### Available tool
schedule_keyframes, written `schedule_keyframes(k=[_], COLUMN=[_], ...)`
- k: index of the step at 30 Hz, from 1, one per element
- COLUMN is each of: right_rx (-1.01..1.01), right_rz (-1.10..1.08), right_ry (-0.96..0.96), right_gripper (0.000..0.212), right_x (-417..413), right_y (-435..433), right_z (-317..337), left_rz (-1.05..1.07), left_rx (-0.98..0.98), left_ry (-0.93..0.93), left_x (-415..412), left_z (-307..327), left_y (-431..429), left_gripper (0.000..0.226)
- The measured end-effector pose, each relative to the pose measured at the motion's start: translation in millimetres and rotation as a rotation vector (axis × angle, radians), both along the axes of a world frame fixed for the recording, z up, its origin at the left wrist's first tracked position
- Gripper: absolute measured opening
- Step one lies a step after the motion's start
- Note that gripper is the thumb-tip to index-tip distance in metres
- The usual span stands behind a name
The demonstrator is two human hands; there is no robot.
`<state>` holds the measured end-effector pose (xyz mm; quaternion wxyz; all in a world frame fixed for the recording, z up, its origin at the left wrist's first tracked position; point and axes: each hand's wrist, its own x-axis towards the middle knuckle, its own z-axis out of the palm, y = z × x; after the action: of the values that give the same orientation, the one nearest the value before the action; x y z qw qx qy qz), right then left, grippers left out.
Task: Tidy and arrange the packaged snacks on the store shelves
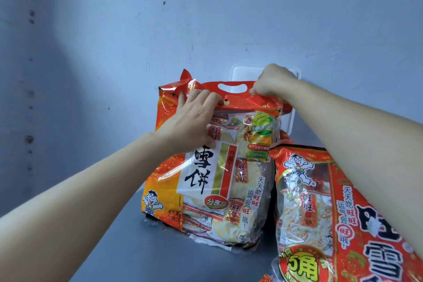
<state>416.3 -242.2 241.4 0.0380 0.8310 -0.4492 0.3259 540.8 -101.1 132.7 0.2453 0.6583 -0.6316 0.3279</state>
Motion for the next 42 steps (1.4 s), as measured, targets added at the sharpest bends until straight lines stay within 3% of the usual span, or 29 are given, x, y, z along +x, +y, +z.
schedule_keyframes(k=[3, 7, 12, 14, 17, 19, 22, 26, 29, 32, 36, 42], right_rx=[0.000, -0.315, -0.608, -0.555, -0.255, -0.026, 0.318, 0.504, 0.446, 0.250, 0.111, -0.044], right_rz=[0.020, 0.131, 0.249, 0.270, 0.167, 0.077, 0.021, -0.040, -0.081, -0.098, -0.081, -0.049], right_ry=[0.000, -0.046, -0.316, -0.356, -0.179, 0.004, 0.104, 0.161, 0.262, 0.371, 0.264, -0.019], right_gripper=[0.031, 0.036, 0.028, 0.019, 0.018, 0.016, 0.021, 0.026, 0.032, 0.028, 0.013, 0.012], right_x=[-3.6, -13.4, -56.5, -78.3, -109.7, -130.0, -156.4, -170.8, -168.8, -164.5, -165.8, -179.7], right_y=[-3.4, 7.6, 22.3, 22.4, 13.3, 5.1, -1.8, -5.4, -10.1, -11.2, -21.2, -34.4], right_z=[-4.4, -7.1, -22.8, -34.6, -50.0, -59.5, -72.6, -79.4, -77.5, -75.2, -75.7, -74.2], left_rz=[-0.002, 0.053, -0.039, -0.147, -0.252, -0.247, -0.175, -0.139, -0.127, -0.146, -0.163, -0.091], left_rx=[0.041, 0.008, -0.055, -0.102, -0.135, -0.030, 0.178, 0.317, 0.326, 0.240, 0.110, -0.032], left_ry=[-0.029, -0.060, -0.133, -0.126, -0.188, -0.196, -0.188, -0.188, -0.232, -0.273, -0.312, -0.360], left_x=[2.4, 1.3, -23.4, -40.9, -72.3, -96.8, -125.6, -139.7, -150.8, -163.6, -167.9, -178.8], left_z=[-4.3, -9.9, -33.2, -40.8, -46.7, -47.9, -51.2, -50.7, -51.1, -57.3, -69.0, -74.0], left_y=[-3.7, -1.4, -8.5, -13.6, -21.0, -24.4, -32.1, -38.6, -37.8, -35.5, -36.0, -39.8], left_gripper=[0.082, 0.094, 0.094, 0.079, 0.064, 0.088, 0.122, 0.138, 0.130, 0.106, 0.087, 0.093])
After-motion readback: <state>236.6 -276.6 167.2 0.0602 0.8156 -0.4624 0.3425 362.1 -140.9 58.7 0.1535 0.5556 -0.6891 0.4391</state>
